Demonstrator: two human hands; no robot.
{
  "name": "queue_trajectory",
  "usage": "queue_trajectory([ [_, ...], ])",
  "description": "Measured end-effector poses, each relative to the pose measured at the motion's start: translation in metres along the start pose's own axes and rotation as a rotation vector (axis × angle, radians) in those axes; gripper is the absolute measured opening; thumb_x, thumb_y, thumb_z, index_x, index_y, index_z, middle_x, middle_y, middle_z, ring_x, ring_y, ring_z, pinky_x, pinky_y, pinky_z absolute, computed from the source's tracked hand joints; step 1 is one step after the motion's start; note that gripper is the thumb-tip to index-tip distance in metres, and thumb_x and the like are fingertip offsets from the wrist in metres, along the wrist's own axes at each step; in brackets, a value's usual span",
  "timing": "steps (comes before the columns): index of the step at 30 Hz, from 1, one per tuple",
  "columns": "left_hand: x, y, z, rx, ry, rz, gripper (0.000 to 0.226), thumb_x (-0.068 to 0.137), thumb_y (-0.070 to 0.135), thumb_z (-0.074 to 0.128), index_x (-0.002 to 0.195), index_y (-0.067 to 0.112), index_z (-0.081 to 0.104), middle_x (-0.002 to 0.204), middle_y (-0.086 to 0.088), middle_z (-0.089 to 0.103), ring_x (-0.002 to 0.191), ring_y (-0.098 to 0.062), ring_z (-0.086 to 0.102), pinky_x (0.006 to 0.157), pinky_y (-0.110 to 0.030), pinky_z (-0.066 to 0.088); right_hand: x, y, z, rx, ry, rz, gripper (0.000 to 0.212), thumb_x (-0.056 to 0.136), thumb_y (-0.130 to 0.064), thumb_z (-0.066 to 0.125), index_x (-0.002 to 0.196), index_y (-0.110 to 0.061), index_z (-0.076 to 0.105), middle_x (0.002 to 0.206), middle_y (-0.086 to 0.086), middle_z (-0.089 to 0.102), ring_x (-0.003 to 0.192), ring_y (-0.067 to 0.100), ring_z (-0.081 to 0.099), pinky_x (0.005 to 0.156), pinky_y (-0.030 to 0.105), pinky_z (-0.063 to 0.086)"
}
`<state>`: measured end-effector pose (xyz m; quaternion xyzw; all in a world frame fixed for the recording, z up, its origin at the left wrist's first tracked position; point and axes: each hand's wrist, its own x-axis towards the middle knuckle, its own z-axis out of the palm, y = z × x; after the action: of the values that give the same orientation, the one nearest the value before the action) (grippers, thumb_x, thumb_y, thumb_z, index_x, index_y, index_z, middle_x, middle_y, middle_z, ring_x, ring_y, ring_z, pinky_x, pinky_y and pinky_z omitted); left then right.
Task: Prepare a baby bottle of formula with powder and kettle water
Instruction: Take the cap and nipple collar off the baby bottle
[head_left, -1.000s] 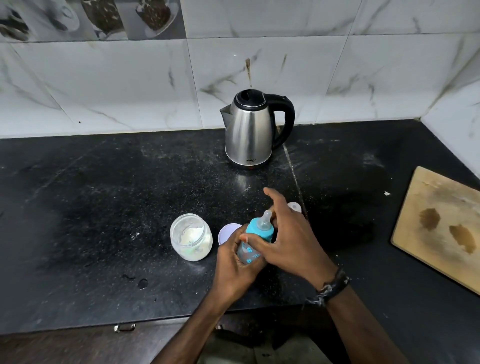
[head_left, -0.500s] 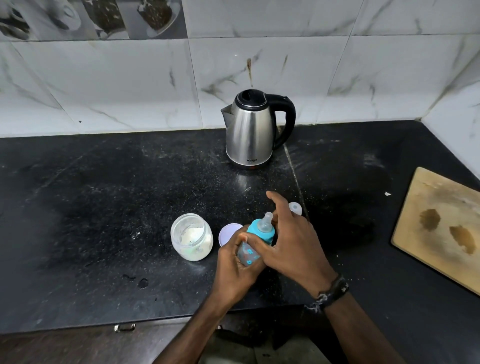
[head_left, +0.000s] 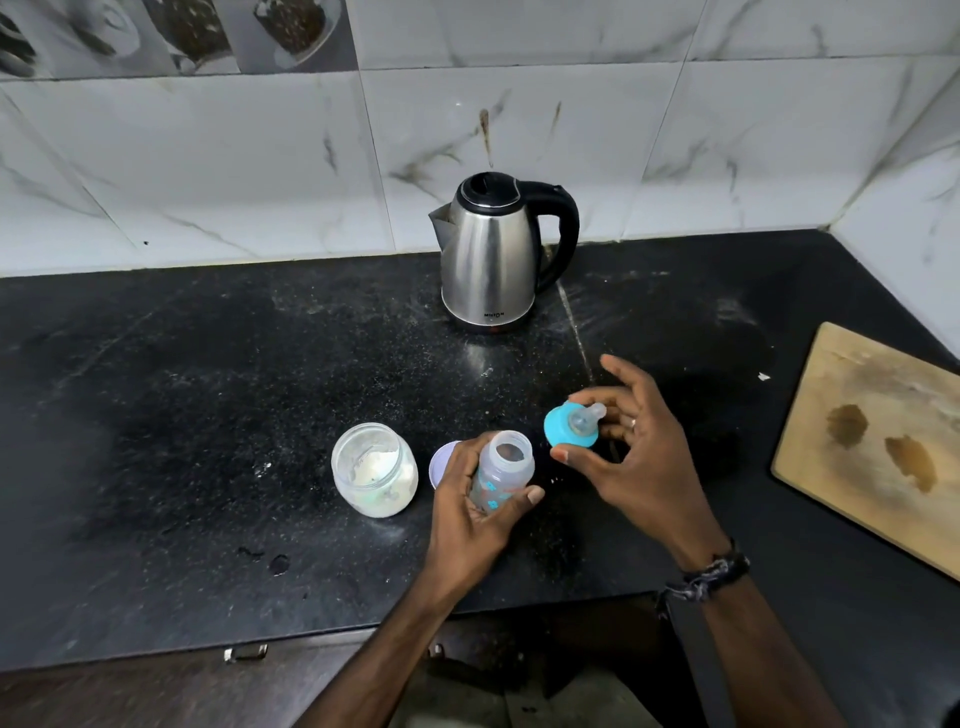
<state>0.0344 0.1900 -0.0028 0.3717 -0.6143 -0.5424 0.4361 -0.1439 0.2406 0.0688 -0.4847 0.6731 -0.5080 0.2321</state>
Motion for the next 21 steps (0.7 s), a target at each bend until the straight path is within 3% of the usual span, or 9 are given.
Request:
queue_trajectory([
  [4, 0.009, -0.007, 0.007, -0.012, 0.01, 0.002, 0.059, 0.071, 0.022, 0.09, 0.124, 0.014, 0.064, 0.118, 0.008, 0.07, 0.113, -0.008, 0.066, 0.098, -0.024, 0.051, 0.004, 0.021, -0.007, -0.084, 0.039, 0.033, 0.103, 0.063, -0.007, 0.093, 0.147, -0.023, 0.036, 0.107, -0.014, 0.069, 0.102, 0.002, 0.067, 0.086, 0.02, 0.056],
  [7, 0.016, -0.014, 0.014, 0.011, 0.025, -0.007, 0.061, 0.068, 0.034, 0.088, 0.124, 0.03, 0.063, 0.121, 0.013, 0.07, 0.118, -0.012, 0.065, 0.101, -0.029, 0.051, 0.005, 0.038, -0.009, -0.116, 0.042, 0.082, 0.102, 0.065, -0.005, 0.092, 0.148, -0.022, 0.035, 0.108, -0.01, 0.07, 0.101, -0.003, 0.065, 0.086, 0.016, 0.054],
  [10, 0.022, -0.022, 0.034, 0.076, 0.013, 0.011, 0.063, 0.067, 0.036, 0.089, 0.124, 0.04, 0.063, 0.126, 0.006, 0.07, 0.123, -0.021, 0.063, 0.106, -0.044, 0.051, 0.001, 0.058, -0.021, -0.14, 0.069, 0.109, 0.1, 0.068, -0.001, 0.09, 0.149, -0.018, 0.035, 0.111, -0.007, 0.069, 0.099, -0.01, 0.064, 0.085, 0.008, 0.05],
  [13, 0.028, -0.032, 0.035, 0.111, -0.001, 0.013, 0.063, 0.067, 0.036, 0.089, 0.124, 0.04, 0.063, 0.126, 0.005, 0.07, 0.123, -0.022, 0.063, 0.105, -0.046, 0.051, 0.001, 0.072, -0.014, -0.182, 0.029, 0.144, 0.101, 0.07, 0.001, 0.087, 0.151, -0.019, 0.032, 0.112, -0.012, 0.067, 0.1, -0.004, 0.066, 0.093, 0.02, 0.054],
  [16, 0.032, -0.037, 0.035, 0.114, -0.027, -0.018, 0.063, 0.068, 0.026, 0.089, 0.123, 0.039, 0.06, 0.123, 0.009, 0.07, 0.118, -0.012, 0.065, 0.1, -0.027, 0.051, 0.001, 0.085, -0.006, -0.249, -0.017, 0.135, 0.101, 0.072, -0.001, 0.086, 0.152, -0.02, 0.029, 0.117, -0.013, 0.065, 0.109, 0.014, 0.067, 0.1, 0.042, 0.054],
  [21, 0.038, -0.047, 0.039, 0.109, -0.049, -0.079, 0.062, 0.069, 0.017, 0.086, 0.125, 0.024, 0.06, 0.123, 0.001, 0.071, 0.115, -0.009, 0.067, 0.098, -0.023, 0.052, 0.003, 0.098, 0.001, -0.362, -0.057, 0.154, 0.098, 0.077, -0.008, 0.084, 0.154, -0.021, 0.025, 0.13, -0.003, 0.066, 0.119, 0.02, 0.062, 0.104, 0.043, 0.049],
])
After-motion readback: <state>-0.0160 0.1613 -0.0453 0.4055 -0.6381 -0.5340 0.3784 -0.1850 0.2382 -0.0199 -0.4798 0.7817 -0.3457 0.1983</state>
